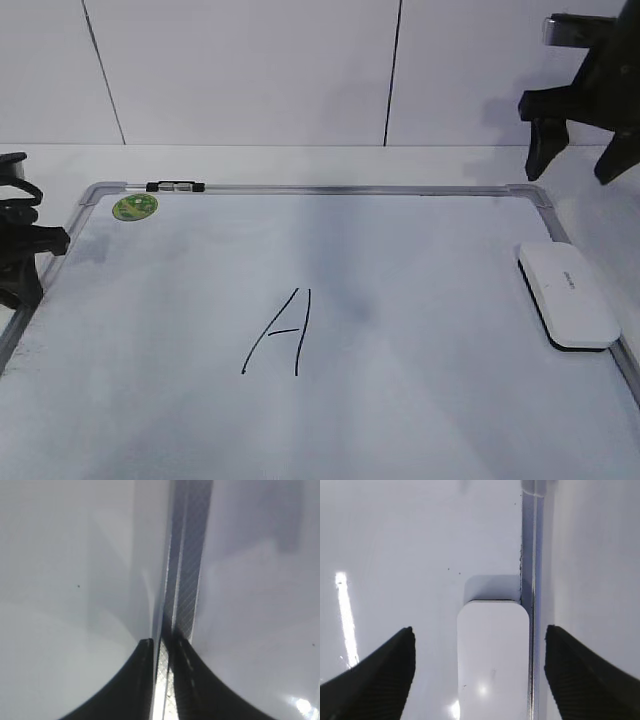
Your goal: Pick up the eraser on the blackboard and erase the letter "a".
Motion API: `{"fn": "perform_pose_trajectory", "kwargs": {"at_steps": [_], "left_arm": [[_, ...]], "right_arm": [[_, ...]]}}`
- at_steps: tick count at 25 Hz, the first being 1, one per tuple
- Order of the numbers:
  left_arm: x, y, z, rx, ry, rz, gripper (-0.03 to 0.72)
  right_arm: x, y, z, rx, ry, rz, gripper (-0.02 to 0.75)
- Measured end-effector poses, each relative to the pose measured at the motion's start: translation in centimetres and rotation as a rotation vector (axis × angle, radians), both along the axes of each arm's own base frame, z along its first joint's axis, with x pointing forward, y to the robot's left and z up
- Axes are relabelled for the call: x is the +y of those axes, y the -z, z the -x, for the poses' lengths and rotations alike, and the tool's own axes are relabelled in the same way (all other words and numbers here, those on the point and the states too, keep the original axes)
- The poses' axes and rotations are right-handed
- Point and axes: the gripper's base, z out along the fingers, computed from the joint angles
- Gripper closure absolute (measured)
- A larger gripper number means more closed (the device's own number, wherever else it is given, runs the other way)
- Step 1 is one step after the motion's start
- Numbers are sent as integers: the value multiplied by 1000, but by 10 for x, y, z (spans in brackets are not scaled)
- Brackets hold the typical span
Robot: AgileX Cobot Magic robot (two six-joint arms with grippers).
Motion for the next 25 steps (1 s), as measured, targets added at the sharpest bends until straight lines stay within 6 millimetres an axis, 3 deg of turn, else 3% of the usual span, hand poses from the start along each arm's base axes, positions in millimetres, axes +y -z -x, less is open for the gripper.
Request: {"fn": "perform_pose_trajectory", "kwargs": {"at_steps": [6,9,14,19,25], "left_arm": [[2,-13,-10,-22,24,-27,442],[1,-28,-17,-22,33,-30,423],[1,-75,-21,-76,41,-25,413],[2,-120,-8,-159,48,-36,411],[4,-159,18,-215,54,-44,411]], "right_arm": [[1,-7,3,-14,2,-17,123],[3,-7,3,-12,2,-36,123],[4,-18,8,-39,1,-51,123],[3,-44,21,-101,0,-70,123],[2,-86,46,-207,-3,-88,124]]}}
